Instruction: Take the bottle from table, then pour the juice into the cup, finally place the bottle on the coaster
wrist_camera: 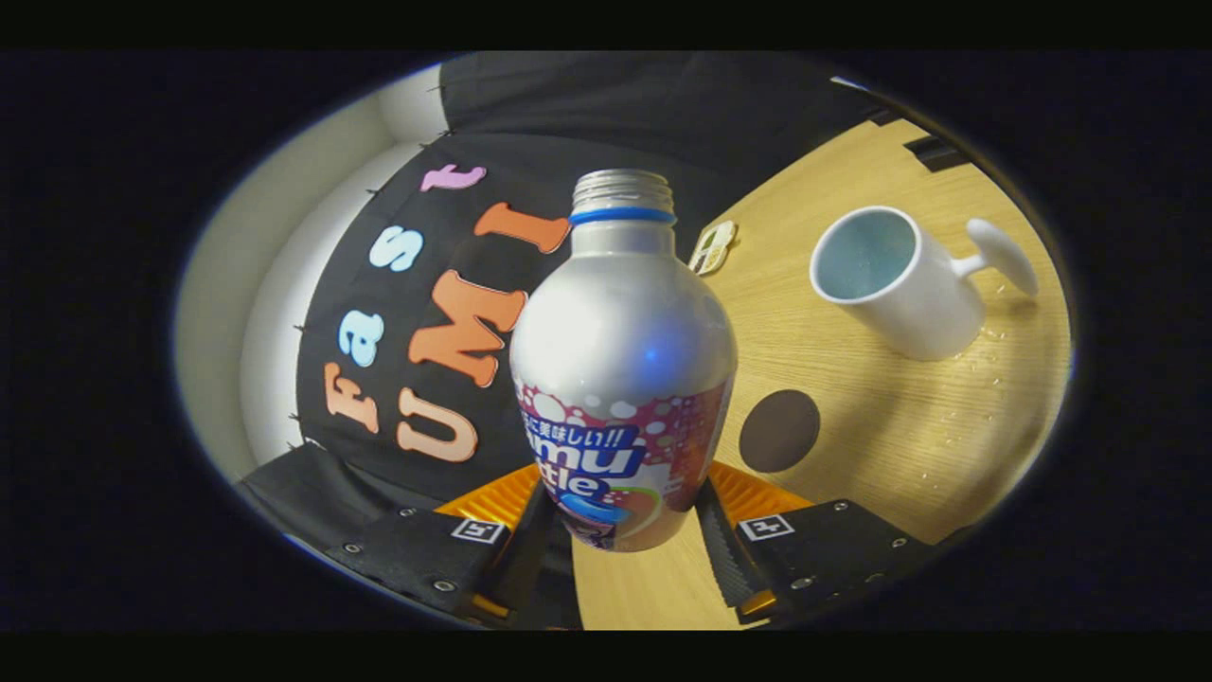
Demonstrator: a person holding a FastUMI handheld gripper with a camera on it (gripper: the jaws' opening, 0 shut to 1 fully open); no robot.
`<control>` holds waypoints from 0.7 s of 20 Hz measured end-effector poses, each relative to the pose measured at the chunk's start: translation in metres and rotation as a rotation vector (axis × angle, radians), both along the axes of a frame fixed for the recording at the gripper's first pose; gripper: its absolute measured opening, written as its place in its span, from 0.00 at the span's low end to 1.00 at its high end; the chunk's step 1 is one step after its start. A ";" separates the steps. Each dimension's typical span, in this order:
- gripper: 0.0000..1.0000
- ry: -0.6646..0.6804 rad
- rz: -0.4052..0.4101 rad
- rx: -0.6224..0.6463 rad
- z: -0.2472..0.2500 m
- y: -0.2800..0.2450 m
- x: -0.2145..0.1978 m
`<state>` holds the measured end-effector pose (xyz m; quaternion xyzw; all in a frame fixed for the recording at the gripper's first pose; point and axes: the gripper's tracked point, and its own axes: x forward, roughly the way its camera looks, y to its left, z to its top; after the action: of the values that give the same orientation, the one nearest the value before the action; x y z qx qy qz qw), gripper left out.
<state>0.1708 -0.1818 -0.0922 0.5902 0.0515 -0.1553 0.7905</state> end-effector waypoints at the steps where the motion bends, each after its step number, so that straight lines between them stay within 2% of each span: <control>1: 0.74 -0.011 -0.009 0.034 0.001 -0.002 0.001; 4: 0.75 -0.039 -0.029 0.110 0.003 -0.005 0.007; 14: 0.74 -0.054 -0.055 0.251 0.006 -0.009 0.015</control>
<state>0.1854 -0.1906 -0.0859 0.6895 0.0330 -0.1530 0.7071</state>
